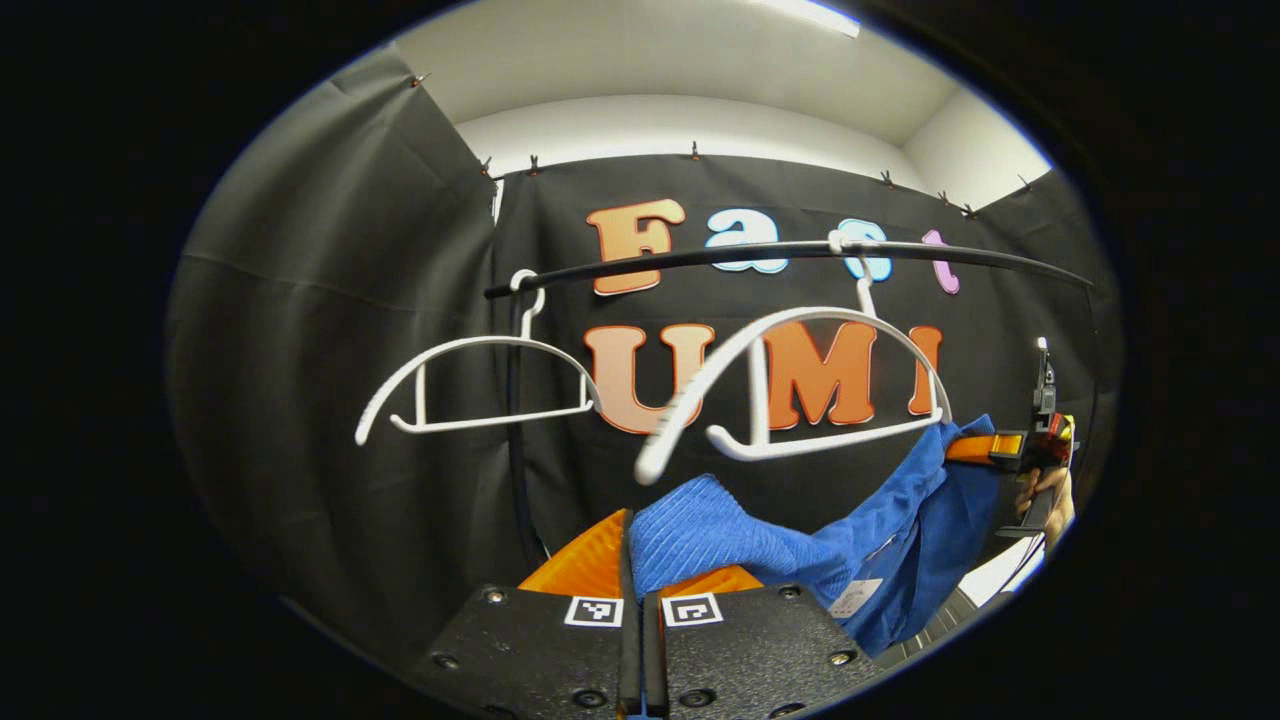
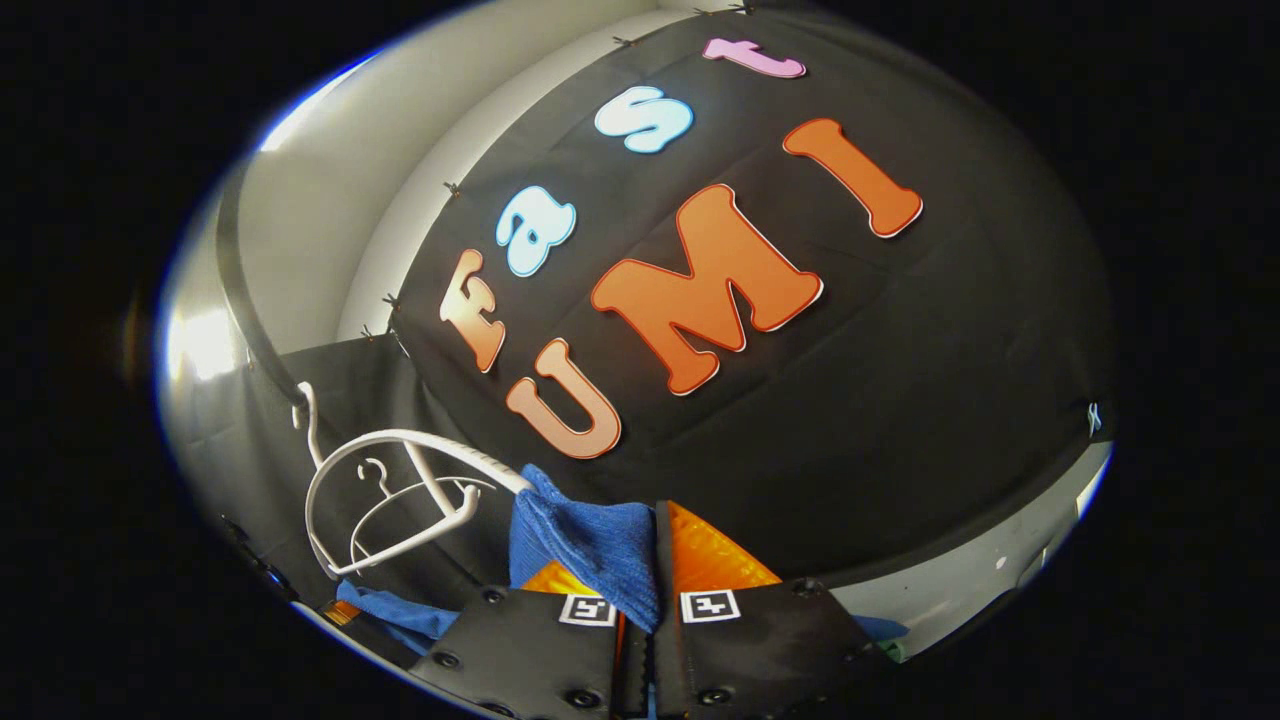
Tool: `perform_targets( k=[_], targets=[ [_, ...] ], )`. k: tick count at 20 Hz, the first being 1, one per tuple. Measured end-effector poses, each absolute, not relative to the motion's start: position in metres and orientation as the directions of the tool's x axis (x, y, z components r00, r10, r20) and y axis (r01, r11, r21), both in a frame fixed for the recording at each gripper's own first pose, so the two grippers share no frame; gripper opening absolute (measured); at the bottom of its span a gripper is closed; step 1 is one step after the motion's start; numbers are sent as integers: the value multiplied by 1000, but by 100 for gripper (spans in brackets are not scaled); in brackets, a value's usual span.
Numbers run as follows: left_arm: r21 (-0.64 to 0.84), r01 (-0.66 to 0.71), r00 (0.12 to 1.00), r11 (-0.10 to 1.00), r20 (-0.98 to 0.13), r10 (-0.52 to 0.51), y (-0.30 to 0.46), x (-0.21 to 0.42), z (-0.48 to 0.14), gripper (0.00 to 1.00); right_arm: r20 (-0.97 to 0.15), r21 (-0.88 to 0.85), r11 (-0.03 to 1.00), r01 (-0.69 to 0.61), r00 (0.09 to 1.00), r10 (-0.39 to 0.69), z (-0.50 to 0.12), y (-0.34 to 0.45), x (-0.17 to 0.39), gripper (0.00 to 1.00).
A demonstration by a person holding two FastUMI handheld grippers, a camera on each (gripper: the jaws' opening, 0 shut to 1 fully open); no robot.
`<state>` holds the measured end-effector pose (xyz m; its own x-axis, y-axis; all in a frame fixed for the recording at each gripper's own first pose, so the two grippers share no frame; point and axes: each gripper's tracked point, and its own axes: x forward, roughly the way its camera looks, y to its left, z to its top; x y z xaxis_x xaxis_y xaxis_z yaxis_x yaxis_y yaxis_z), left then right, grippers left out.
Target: Grasp the clothes on the hanger with both hands and then place them into the laundry hamper below.
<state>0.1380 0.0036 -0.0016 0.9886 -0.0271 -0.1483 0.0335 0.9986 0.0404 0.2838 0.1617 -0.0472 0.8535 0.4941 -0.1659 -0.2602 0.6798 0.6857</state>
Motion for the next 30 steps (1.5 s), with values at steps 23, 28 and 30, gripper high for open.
perform_targets(
  k=[23,28,30],
  targets=[
    [-48,171,894,984,-412,-175,-148,134,-197,1,-356,456,837,-301,801,482,-227,231,151,10],
    [-55,146,863,988,-482,-154,-147,130,-264,2,-419,428,869,-248,797,434,-295,219,143,10],
    [-59,147,840,987,-519,-156,-148,121,-296,1,-442,409,883,-231,796,414,-319,216,138,10]
  ],
)
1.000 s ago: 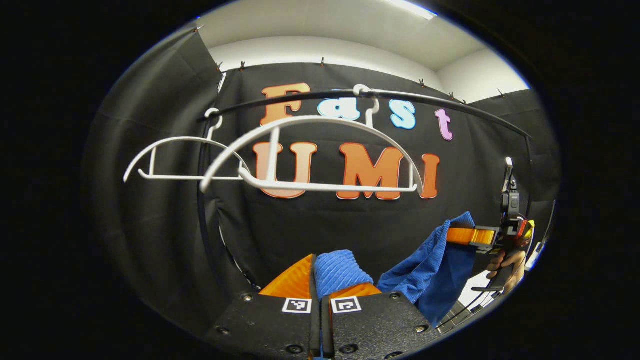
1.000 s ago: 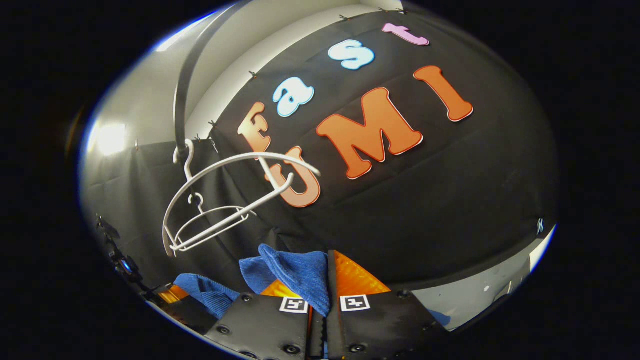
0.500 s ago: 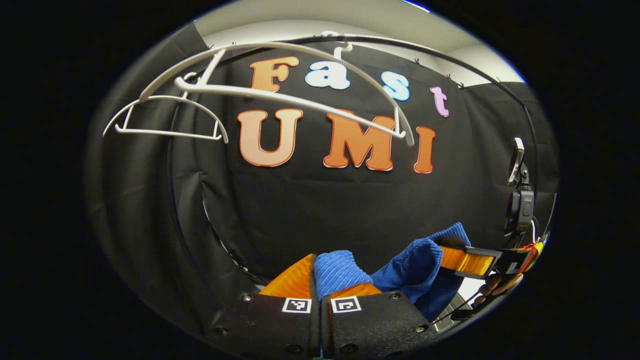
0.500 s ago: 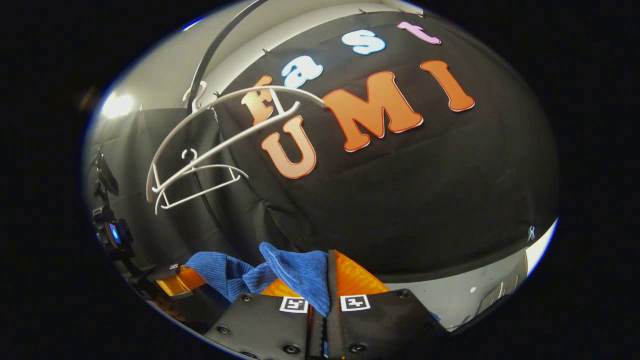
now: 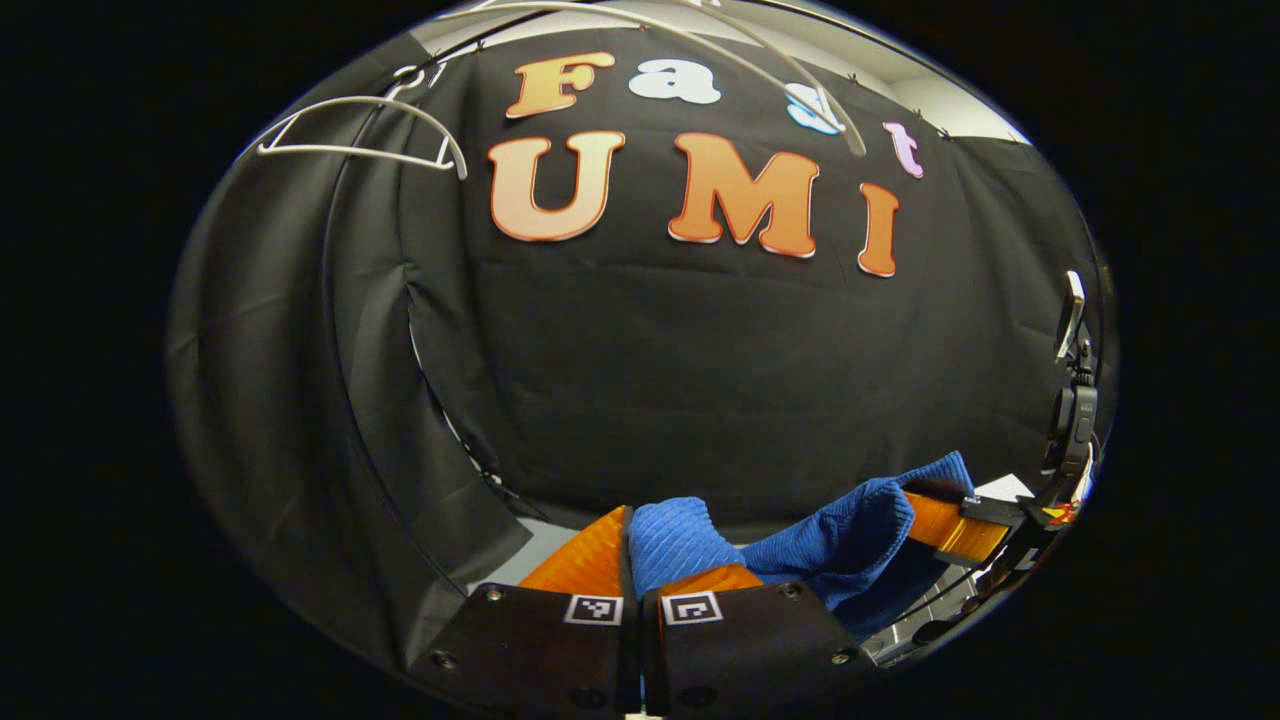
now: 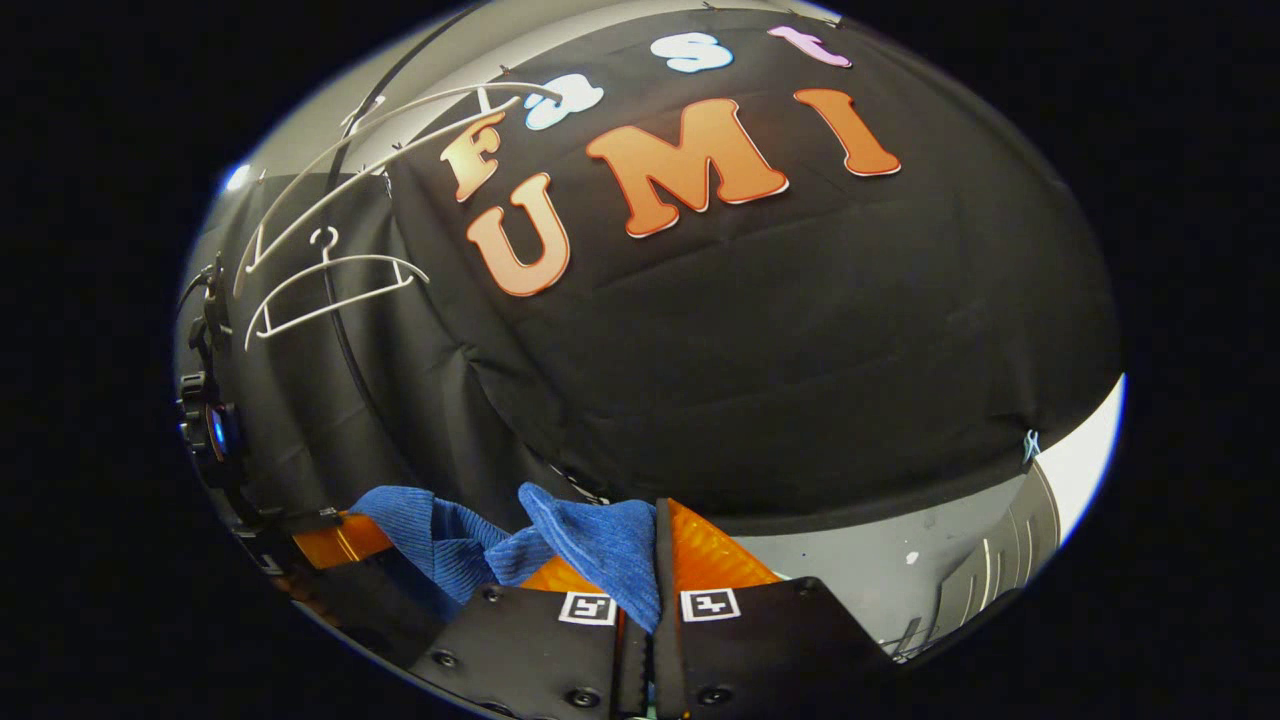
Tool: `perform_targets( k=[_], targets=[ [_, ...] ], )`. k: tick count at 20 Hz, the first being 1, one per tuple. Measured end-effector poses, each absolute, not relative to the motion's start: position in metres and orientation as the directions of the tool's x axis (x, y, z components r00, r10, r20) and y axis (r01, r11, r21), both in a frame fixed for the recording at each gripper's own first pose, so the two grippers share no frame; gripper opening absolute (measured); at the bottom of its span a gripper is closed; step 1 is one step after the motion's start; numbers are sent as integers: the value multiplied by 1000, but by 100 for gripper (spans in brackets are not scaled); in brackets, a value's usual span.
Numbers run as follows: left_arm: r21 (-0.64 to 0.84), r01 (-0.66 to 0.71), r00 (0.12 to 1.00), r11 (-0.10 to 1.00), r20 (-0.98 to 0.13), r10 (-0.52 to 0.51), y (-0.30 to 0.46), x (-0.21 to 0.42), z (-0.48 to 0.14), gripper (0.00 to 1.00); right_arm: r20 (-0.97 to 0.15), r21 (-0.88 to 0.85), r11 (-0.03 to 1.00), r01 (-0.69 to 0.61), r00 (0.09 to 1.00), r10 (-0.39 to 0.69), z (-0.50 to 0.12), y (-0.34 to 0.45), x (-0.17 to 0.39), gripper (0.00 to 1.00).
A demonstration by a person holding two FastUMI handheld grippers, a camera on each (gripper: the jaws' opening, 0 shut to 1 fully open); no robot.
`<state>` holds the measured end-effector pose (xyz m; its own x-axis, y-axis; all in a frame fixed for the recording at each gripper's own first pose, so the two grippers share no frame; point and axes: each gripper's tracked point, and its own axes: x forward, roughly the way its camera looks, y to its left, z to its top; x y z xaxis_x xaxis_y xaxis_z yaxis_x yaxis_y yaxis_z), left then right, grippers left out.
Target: Grasp the clothes on the hanger with both hands and then place them into the laundry hamper below.
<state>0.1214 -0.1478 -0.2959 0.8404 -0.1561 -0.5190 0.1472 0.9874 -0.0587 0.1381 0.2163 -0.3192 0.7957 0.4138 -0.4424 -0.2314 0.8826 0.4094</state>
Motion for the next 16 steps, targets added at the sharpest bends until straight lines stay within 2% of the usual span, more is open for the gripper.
perform_targets(
  k=[10,16],
  targets=[
    [-87,81,670,993,-733,-119,-139,74,-461,2,-610,320,941,-109,736,293,-458,197,99,10],
    [-91,53,500,994,-859,-105,-145,20,-564,2,-746,283,959,-31,621,240,-554,189,62,10]
  ],
)
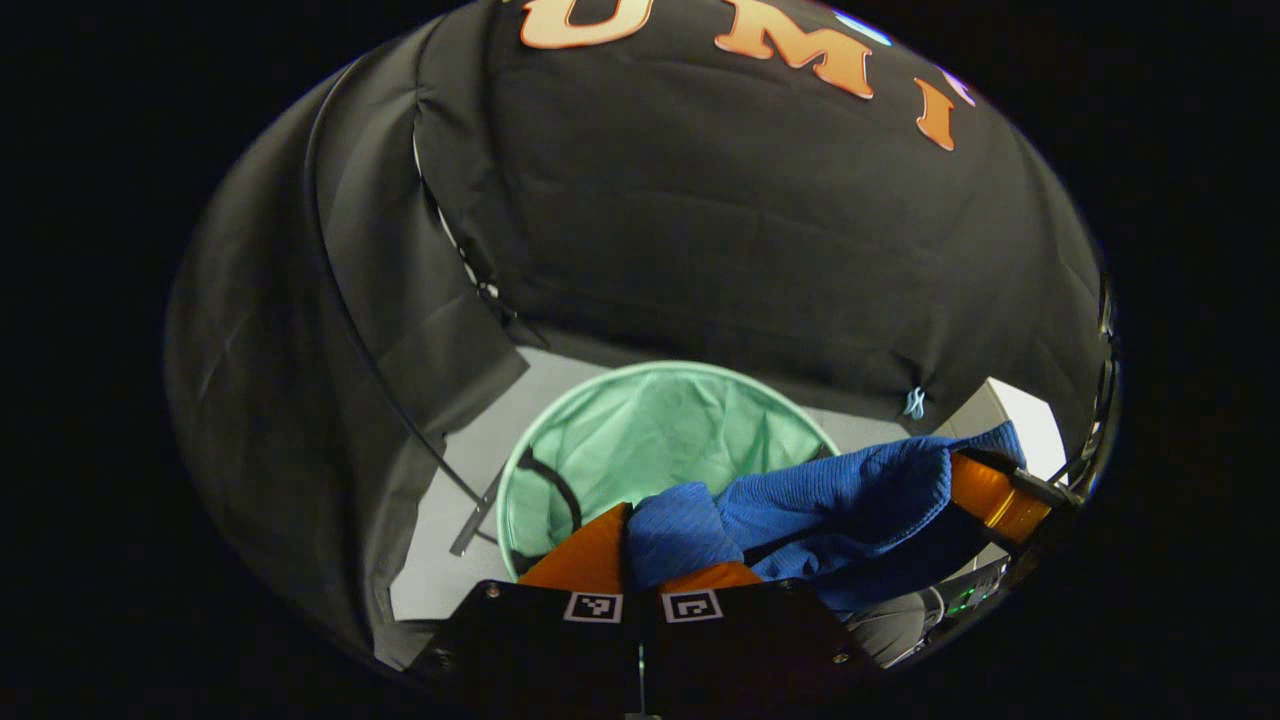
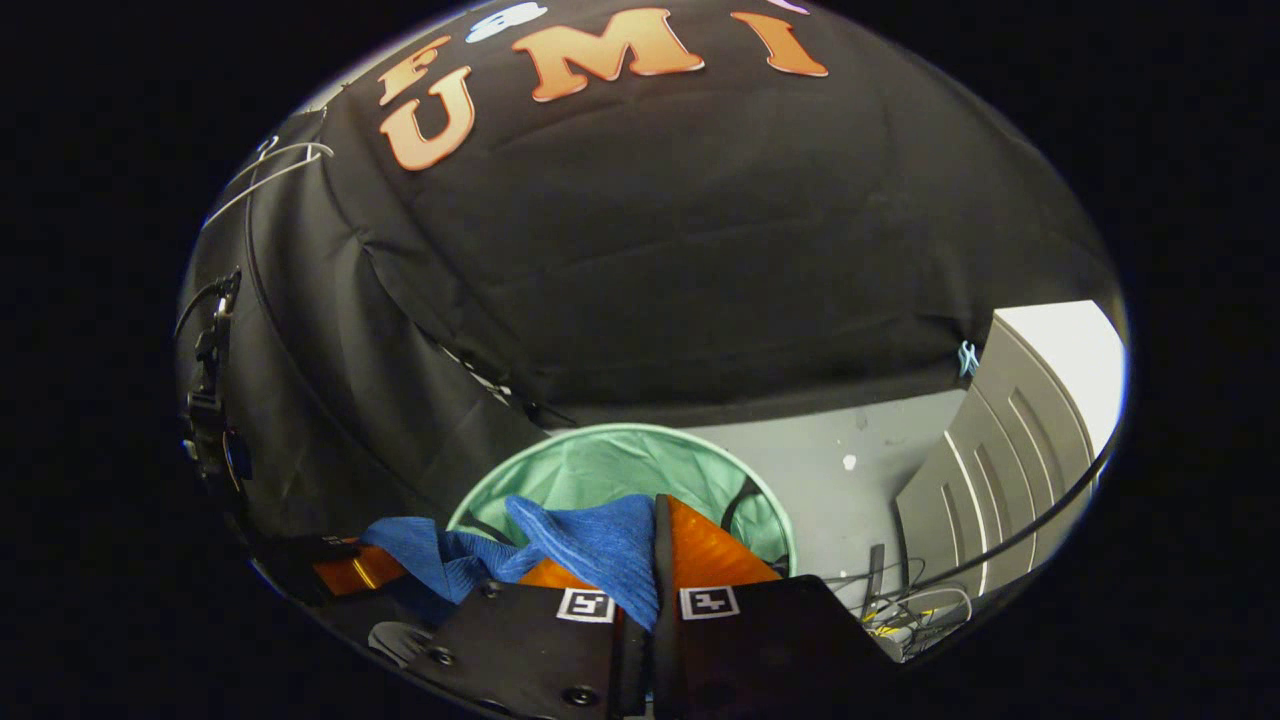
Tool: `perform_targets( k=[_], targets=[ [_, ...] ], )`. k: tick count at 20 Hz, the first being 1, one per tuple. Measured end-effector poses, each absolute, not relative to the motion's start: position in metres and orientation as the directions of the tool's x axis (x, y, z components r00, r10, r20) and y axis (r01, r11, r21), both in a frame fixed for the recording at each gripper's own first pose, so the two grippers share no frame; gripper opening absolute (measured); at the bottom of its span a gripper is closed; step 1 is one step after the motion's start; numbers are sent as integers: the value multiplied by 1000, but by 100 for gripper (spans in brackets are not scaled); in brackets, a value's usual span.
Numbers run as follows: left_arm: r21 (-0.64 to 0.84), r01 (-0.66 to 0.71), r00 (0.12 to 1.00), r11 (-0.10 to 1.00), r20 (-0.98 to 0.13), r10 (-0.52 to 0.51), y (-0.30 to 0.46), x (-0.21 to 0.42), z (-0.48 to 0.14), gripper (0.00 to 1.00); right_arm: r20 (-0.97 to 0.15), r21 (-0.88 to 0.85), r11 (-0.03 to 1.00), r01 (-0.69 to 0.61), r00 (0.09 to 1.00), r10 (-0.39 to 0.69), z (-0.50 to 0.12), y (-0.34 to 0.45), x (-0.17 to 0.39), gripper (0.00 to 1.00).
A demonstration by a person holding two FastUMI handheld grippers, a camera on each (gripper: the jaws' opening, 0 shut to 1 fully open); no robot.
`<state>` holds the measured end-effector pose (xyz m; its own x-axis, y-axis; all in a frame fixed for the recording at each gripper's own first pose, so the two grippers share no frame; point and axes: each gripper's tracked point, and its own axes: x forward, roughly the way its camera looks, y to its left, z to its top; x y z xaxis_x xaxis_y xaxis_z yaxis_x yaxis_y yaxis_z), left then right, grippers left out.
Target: Grasp the clothes on the hanger with both hands and then place them into the laundry hamper below.
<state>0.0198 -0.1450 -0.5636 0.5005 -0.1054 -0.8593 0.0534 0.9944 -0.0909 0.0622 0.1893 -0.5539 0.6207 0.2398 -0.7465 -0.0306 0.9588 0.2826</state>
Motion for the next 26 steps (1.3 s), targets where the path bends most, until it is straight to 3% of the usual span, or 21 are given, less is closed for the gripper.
perform_targets(
  k=[4,5,7,9,10,12,13,14,15,16,17,18,19,20,22,24,26],
  targets=[
    [-83,39,411,996,-907,-92,-142,1,-606,1,-814,242,970,-15,542,211,-605,184,45,11],
    [-81,32,393,996,-915,-87,-142,-3,-614,2,-826,234,972,-16,524,207,-611,183,39,16],
    [-75,7,359,997,-930,-72,-139,-9,-622,0,-846,209,978,-23,498,192,-623,182,35,11],
    [-55,-11,325,998,-944,-48,-132,-18,-635,4,-870,176,984,-17,465,164,-637,176,28,18],
    [-51,-13,302,999,-952,-45,-131,-23,-640,5,-880,175,985,-12,447,162,-641,176,24,12],
    [-61,-23,283,998,-958,-52,-132,-28,-642,10,-891,170,985,2,429,153,-646,172,20,18],
    [-66,-32,283,997,-958,-54,-132,-29,-642,7,-892,168,986,8,426,148,-647,170,20,11],
    [-72,-38,285,997,-957,-59,-133,-30,-640,14,-892,174,985,9,425,154,-649,169,20,37],
    [-78,-41,286,996,-956,-64,-134,-32,-638,20,-893,178,984,14,422,156,-649,168,19,42],
    [-74,-42,290,996,-955,-58,-133,-32,-635,32,-894,188,982,18,417,164,-649,168,16,31],
    [-74,-43,299,996,-952,-58,-132,-31,-633,43,-895,193,981,23,414,166,-648,168,16,38],
    [-66,-45,308,997,-950,-49,-131,-30,-630,54,-895,193,981,24,413,166,-649,166,17,52],
    [-60,-46,314,997,-948,-43,-132,-28,-627,66,-896,194,981,22,412,168,-648,165,17,59],
    [-51,-50,322,997,-946,-32,-131,-28,-624,69,-894,192,981,19,416,167,-646,165,15,68],
    [-32,-60,336,998,-942,-10,-125,-32,-616,75,-887,180,984,11,435,158,-639,165,15,97],
    [-21,-62,358,998,-934,3,-125,-24,-610,100,-876,164,986,-1,459,147,-629,161,22,99],
    [-10,-57,383,998,-924,12,-124,-25,-596,97,-863,161,987,-13,483,147,-617,162,23,99]
  ],
)
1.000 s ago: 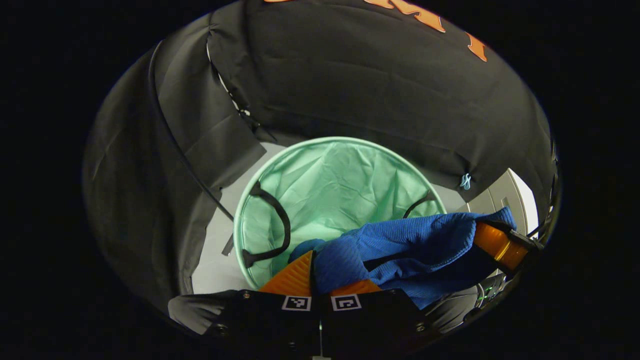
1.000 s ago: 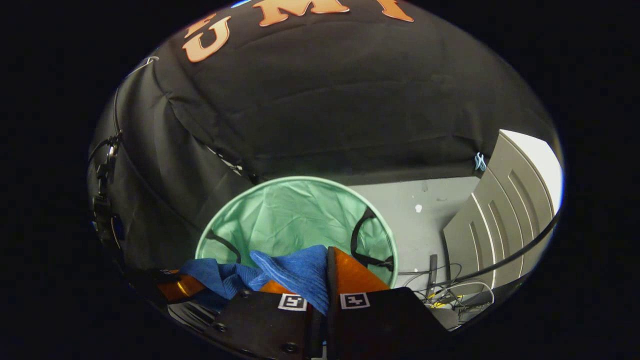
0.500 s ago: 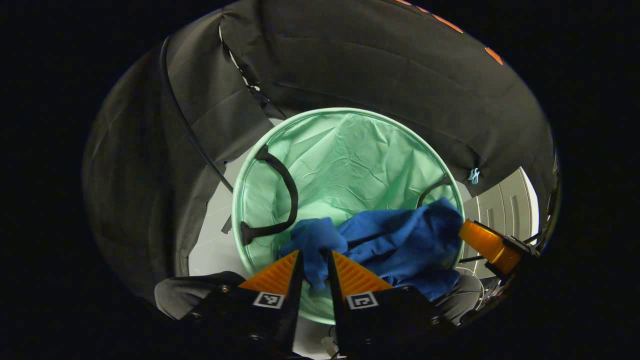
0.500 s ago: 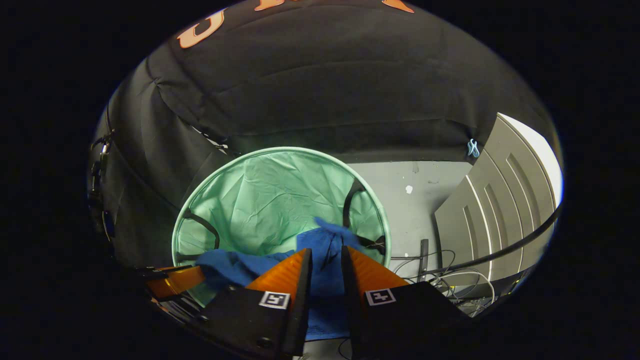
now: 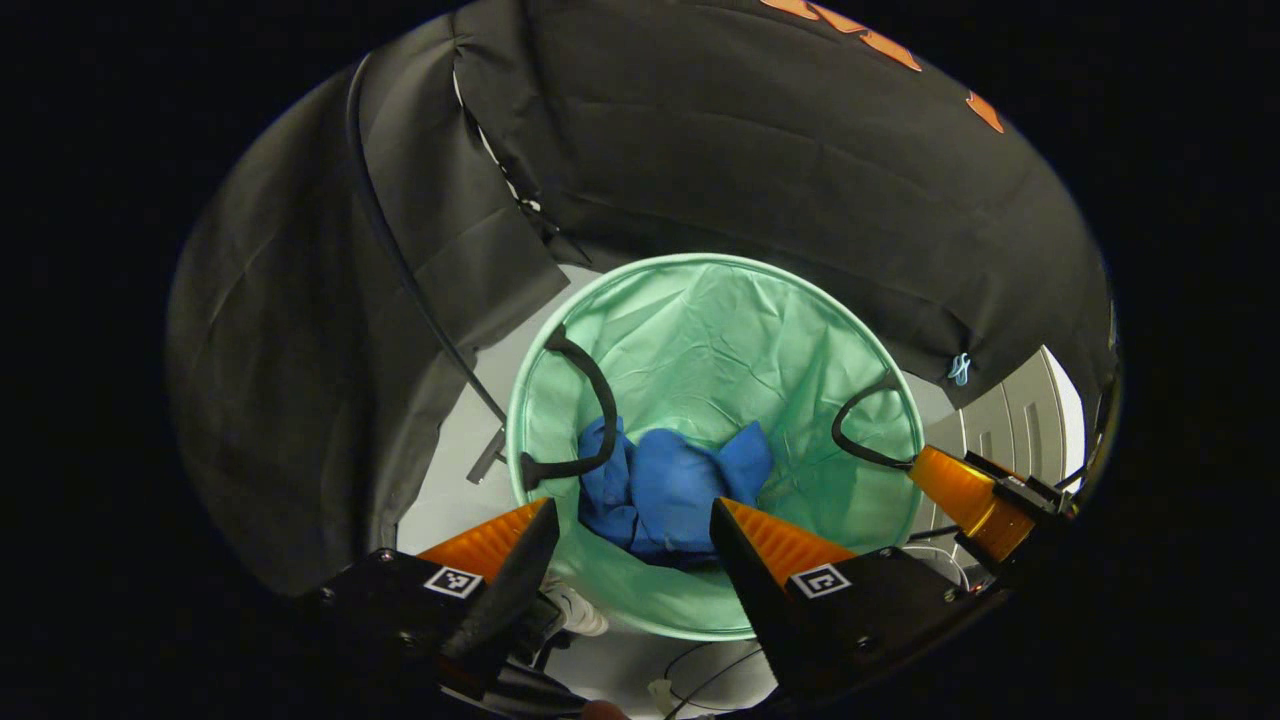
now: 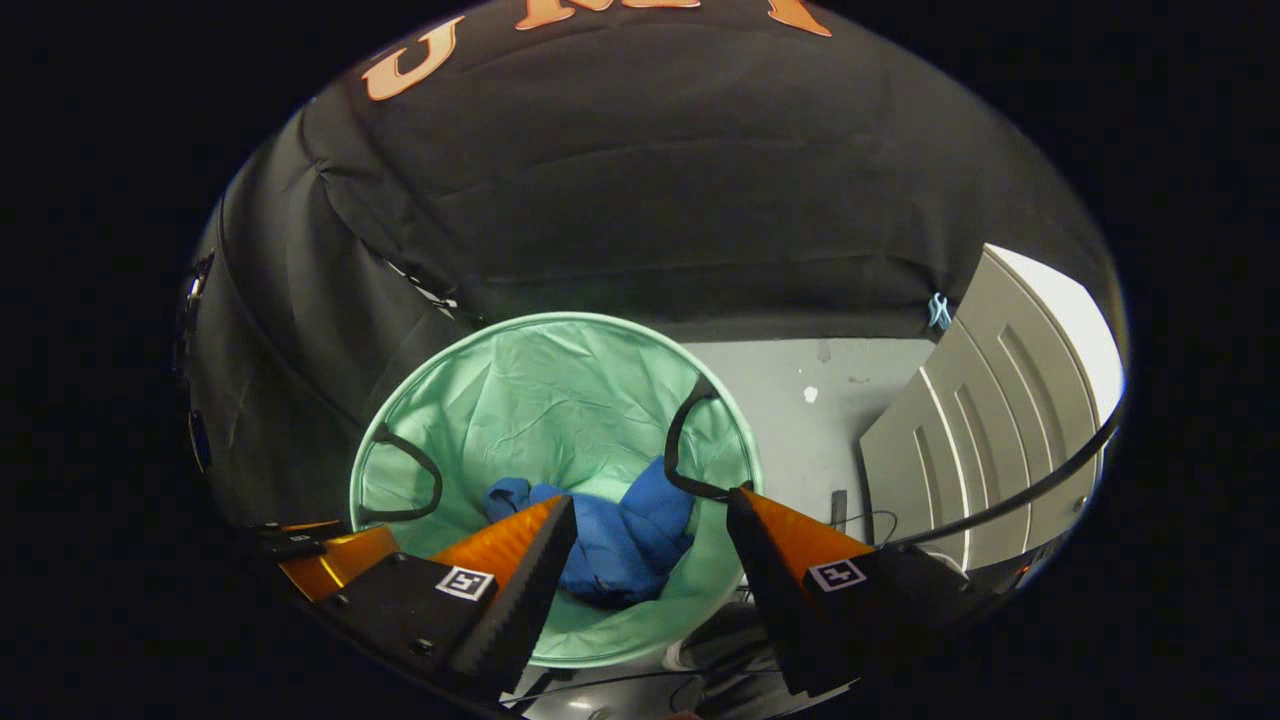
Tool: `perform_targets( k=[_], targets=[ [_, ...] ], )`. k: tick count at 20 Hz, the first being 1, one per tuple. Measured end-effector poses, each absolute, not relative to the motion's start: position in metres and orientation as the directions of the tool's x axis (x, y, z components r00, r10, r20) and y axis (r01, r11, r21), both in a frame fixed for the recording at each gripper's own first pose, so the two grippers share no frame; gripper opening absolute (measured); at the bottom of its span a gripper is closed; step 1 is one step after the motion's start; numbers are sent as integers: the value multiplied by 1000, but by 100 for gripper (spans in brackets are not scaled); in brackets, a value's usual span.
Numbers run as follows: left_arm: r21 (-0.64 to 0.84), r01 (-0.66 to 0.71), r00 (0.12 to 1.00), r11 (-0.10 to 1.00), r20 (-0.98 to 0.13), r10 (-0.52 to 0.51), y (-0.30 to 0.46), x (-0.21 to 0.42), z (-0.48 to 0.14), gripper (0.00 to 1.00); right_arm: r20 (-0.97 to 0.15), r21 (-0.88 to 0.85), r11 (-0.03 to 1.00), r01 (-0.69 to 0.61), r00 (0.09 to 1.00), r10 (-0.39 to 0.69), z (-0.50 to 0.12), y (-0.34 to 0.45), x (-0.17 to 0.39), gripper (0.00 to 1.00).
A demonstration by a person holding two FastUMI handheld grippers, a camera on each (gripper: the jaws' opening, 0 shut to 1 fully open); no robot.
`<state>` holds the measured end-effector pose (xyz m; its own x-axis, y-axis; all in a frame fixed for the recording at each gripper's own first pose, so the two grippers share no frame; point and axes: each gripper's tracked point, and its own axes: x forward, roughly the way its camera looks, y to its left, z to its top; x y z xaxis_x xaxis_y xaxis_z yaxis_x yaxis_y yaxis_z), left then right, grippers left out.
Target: Grasp the clothes on the hanger with both hands and then place them into the laundry hamper below.
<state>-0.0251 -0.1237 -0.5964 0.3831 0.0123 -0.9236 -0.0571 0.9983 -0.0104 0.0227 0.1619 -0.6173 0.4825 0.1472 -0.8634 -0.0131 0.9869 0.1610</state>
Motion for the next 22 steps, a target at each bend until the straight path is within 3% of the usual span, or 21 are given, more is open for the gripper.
perform_targets(
  k=[11,22],
  targets=[
    [-30,-42,592,999,-806,1,-131,-1,-492,97,-732,167,984,-60,661,165,-501,150,40,99],
    [-68,-15,811,998,-585,-27,-128,16,-344,96,-520,108,991,-78,845,124,-344,120,54,98]
  ],
)
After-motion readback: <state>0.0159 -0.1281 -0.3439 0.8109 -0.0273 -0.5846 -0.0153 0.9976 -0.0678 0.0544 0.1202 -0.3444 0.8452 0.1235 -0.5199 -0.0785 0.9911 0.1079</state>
